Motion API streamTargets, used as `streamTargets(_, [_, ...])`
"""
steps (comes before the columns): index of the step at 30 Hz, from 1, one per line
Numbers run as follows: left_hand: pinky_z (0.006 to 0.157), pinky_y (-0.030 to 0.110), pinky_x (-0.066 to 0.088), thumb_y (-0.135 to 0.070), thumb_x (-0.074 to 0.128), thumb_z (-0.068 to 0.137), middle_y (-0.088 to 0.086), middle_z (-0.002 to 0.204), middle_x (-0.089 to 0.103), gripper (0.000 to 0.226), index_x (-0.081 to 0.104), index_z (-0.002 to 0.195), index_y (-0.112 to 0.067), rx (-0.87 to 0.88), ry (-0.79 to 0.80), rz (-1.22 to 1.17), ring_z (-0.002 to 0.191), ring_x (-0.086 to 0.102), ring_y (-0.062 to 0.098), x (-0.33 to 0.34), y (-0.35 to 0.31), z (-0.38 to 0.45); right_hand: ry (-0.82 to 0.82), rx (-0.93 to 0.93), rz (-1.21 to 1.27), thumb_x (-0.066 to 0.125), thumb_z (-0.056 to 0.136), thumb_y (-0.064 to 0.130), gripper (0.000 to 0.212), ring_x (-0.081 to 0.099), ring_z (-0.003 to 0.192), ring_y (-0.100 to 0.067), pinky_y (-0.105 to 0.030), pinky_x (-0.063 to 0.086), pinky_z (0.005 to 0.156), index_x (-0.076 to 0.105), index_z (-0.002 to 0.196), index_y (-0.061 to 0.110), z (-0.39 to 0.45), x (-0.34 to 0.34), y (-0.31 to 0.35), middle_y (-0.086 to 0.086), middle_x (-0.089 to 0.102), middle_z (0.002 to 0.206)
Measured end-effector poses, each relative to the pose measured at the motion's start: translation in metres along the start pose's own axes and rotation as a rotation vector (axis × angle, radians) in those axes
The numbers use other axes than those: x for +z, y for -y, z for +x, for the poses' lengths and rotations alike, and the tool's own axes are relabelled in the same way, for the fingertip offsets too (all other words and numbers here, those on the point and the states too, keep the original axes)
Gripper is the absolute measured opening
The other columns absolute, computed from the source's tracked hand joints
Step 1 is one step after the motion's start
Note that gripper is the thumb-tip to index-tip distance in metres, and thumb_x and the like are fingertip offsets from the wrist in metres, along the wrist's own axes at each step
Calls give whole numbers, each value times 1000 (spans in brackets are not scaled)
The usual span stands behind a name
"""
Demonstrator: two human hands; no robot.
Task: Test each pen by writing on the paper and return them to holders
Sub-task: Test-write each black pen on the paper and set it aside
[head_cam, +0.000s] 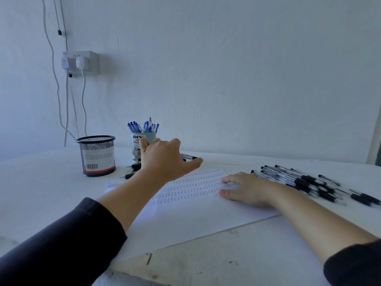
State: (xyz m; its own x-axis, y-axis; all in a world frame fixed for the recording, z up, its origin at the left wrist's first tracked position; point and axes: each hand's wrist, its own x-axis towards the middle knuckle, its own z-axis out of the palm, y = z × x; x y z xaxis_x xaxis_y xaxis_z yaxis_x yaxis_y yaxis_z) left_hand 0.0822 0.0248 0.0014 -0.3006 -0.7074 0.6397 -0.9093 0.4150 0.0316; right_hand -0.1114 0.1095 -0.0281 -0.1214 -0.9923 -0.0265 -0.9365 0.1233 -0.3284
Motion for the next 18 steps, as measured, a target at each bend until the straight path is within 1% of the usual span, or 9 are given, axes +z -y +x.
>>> streamTargets(4, [99, 42, 28, -73, 43, 73, -5, 55, 43, 54, 36, 62, -20, 9, -45, -32, 54, 37, 11, -1, 0, -1, 1, -3, -9, 47, 90, 58, 62, 16, 142, -21, -39, 19, 116, 34, 144, 33, 0, 0, 0, 2, 27, 152])
streamTargets(8, [92, 38, 28, -63, 34, 64, -5, 51, 40, 45, 35, 59, -18, 42, -76, -65, 51, 39, 14, -3, -2, -3, 8, -7, -42, 44, 90, 60, 63, 14, 143, -23, -40, 18, 116, 31, 146, 33, 0, 0, -1, 3, 25, 153])
streamTargets(10, [92, 39, 29, -68, 37, 66, -5, 53, 41, 50, 37, 63, -18, 39, -77, -69, 53, 40, 14, -2, -2, -2, 27, -12, -46, 44, 88, 63, 68, 11, 143, -22, -40, 16, 117, 28, 147, 33, -1, -1, -1, 4, 22, 155])
streamTargets(12, [91, 39, 30, -73, 49, 73, -5, 58, 44, 56, 41, 70, -17, 49, -82, -71, 56, 39, 14, -1, -1, -1, 51, -12, -30, 47, 83, 68, 77, 11, 144, -20, -41, 15, 117, 26, 148, 33, -4, -2, -1, 6, 21, 156])
streamTargets(13, [89, 38, 30, -70, 54, 75, -6, 63, 47, 54, 43, 75, -17, 65, -91, -73, 59, 40, 14, 0, -1, 0, 62, -12, -24, 49, 79, 71, 83, 11, 144, -19, -42, 15, 117, 25, 148, 33, -5, -3, -1, 6, 20, 156])
streamTargets(15, [81, 34, 36, -55, 63, 80, -3, 80, 54, 42, 50, 91, -17, 117, -104, -148, 71, 49, 16, 1, 1, 0, 74, -13, -18, 57, 72, 72, 91, 14, 144, -16, -41, 15, 118, 23, 148, 34, -9, -5, -1, 8, 20, 156])
streamTargets(16, [76, 32, 42, -39, 66, 83, 0, 89, 55, 33, 53, 102, -15, 140, -118, -232, 77, 53, 19, 2, 1, -1, 79, -10, -9, 60, 71, 71, 93, 15, 144, -15, -40, 16, 118, 23, 148, 34, -10, -6, -1, 9, 20, 156])
streamTargets(17, [72, 35, 48, -21, 66, 84, 4, 96, 55, 32, 54, 112, -12, 156, -149, -326, 79, 56, 23, 2, 1, -1, 84, -6, 10, 62, 69, 70, 95, 17, 143, -15, -38, 17, 117, 24, 148, 33, -12, -7, -1, 8, 21, 155])
streamTargets(18, [70, 38, 51, -6, 63, 84, 7, 101, 55, 36, 54, 119, -9, 177, -191, -415, 78, 57, 24, 2, 0, -1, 90, -2, 30, 64, 66, 71, 98, 20, 142, -15, -37, 19, 117, 24, 147, 33, -12, -7, -1, 8, 22, 155])
